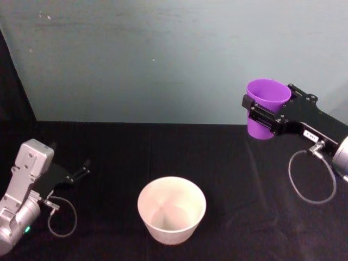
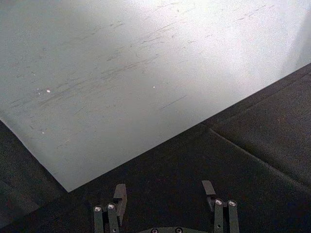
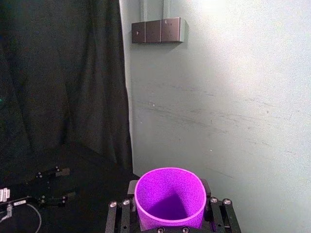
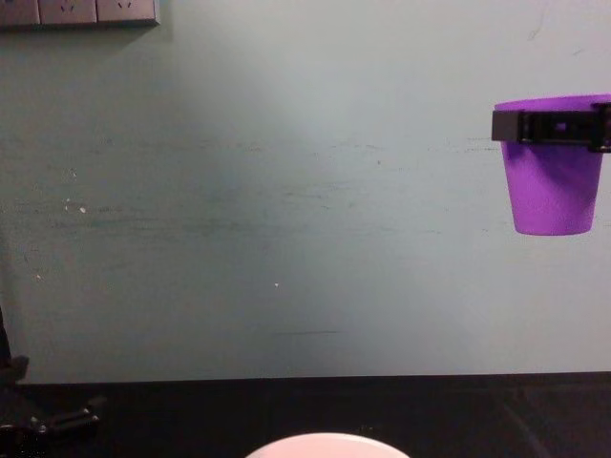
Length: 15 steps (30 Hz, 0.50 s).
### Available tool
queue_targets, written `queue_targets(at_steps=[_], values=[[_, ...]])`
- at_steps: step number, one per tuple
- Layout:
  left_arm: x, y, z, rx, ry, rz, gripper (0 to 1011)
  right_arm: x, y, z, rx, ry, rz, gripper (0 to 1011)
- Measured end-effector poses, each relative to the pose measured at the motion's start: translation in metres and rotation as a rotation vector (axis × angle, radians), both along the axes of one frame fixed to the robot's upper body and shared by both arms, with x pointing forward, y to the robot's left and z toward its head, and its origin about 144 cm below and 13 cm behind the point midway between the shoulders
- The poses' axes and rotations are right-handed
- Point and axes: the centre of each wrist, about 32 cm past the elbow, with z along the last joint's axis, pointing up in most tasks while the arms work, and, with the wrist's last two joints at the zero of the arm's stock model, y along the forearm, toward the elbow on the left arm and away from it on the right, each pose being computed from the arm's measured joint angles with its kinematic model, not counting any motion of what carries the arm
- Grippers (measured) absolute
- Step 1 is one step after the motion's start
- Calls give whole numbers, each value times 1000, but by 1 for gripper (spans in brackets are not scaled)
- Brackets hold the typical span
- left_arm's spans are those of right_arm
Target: Pick up the cup and pour the mung beans from the cup into the bowl.
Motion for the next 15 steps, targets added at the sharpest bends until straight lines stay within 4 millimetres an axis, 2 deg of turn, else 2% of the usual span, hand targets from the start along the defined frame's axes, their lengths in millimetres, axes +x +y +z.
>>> queue_targets(at_steps=[15], values=[[0,0,0,0,0,0,1003,0,0,-4,-3,1,-5,741]])
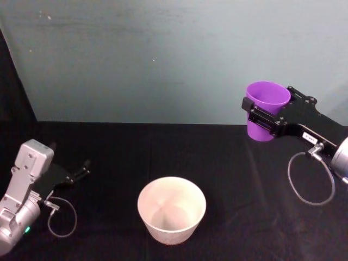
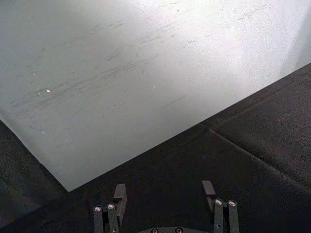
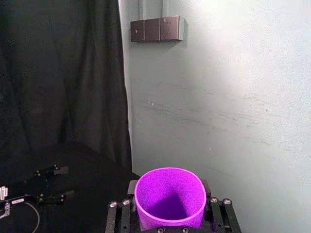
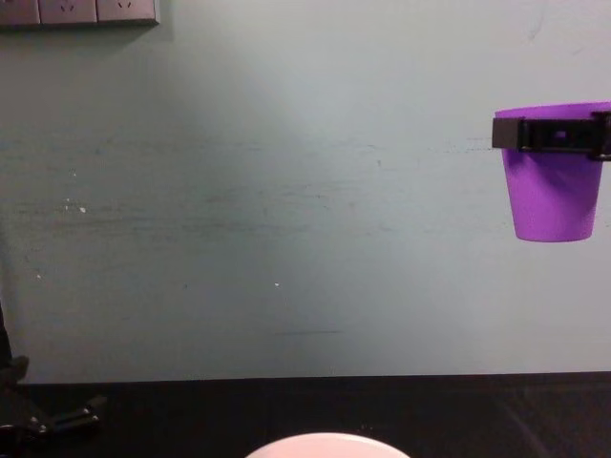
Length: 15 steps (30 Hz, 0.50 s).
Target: Pick up the cup and pour the mung beans from the cup into the bowl.
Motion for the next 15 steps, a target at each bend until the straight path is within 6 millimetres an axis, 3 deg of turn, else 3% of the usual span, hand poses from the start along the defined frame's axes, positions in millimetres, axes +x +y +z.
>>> queue_targets(at_steps=[15], values=[[0,0,0,0,0,0,1003,0,0,-1,-1,0,-2,741]])
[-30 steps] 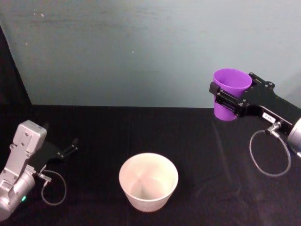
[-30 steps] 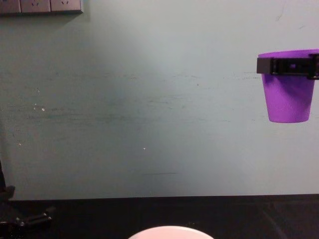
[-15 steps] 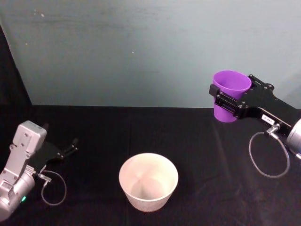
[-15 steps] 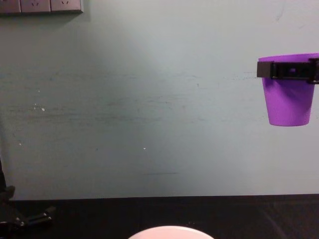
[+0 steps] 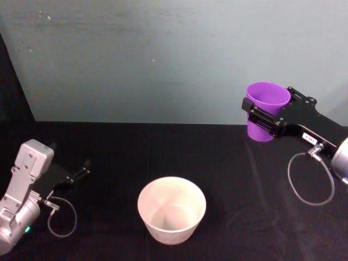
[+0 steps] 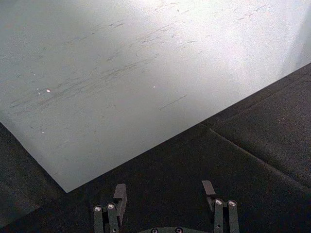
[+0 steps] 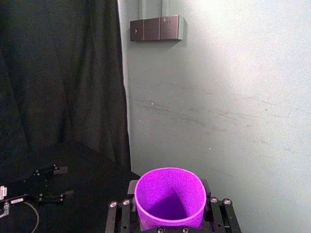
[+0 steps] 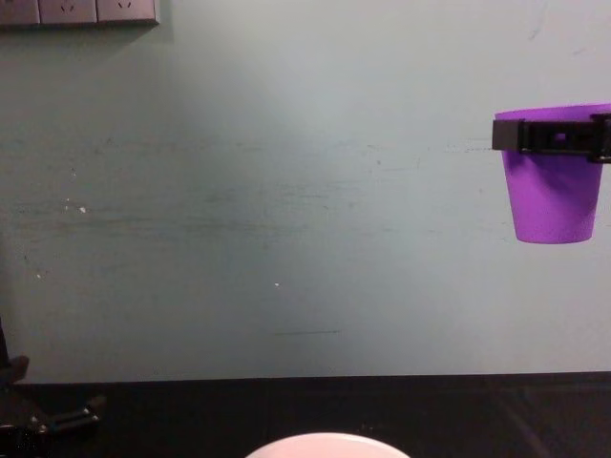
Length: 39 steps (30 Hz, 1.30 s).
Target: Pick up the cup and pour the mung beans from the cup into the bowl.
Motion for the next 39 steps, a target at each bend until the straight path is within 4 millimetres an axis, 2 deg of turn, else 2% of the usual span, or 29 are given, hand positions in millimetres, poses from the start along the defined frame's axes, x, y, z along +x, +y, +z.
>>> queue_targets(at_steps=[39], values=[[0,0,0,0,0,0,1004,0,0,0,0,0,-1,739]])
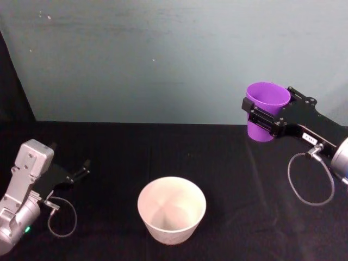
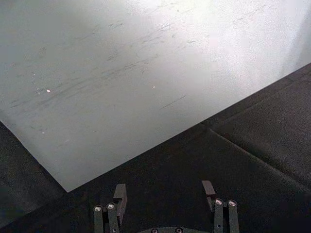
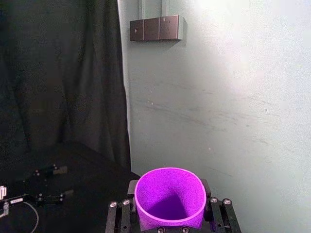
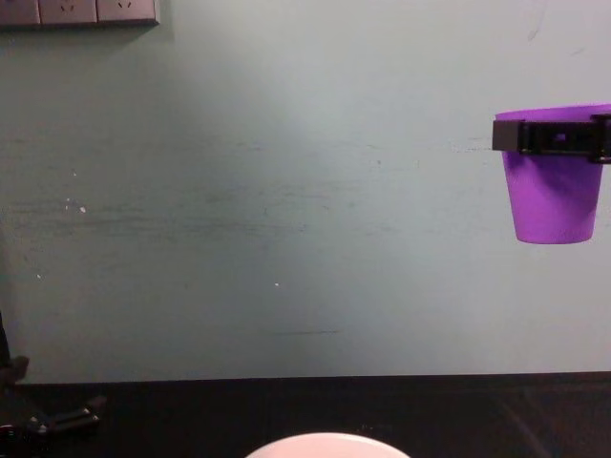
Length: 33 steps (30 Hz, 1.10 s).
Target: Pick up the cup and pour the mung beans from the cup into the bowl.
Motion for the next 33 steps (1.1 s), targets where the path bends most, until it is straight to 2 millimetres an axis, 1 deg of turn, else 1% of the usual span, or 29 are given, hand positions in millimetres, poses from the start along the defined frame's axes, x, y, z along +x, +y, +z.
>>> queue_targets(at_steps=[33], values=[[0,0,0,0,0,0,1003,0,0,0,0,0,0,741]])
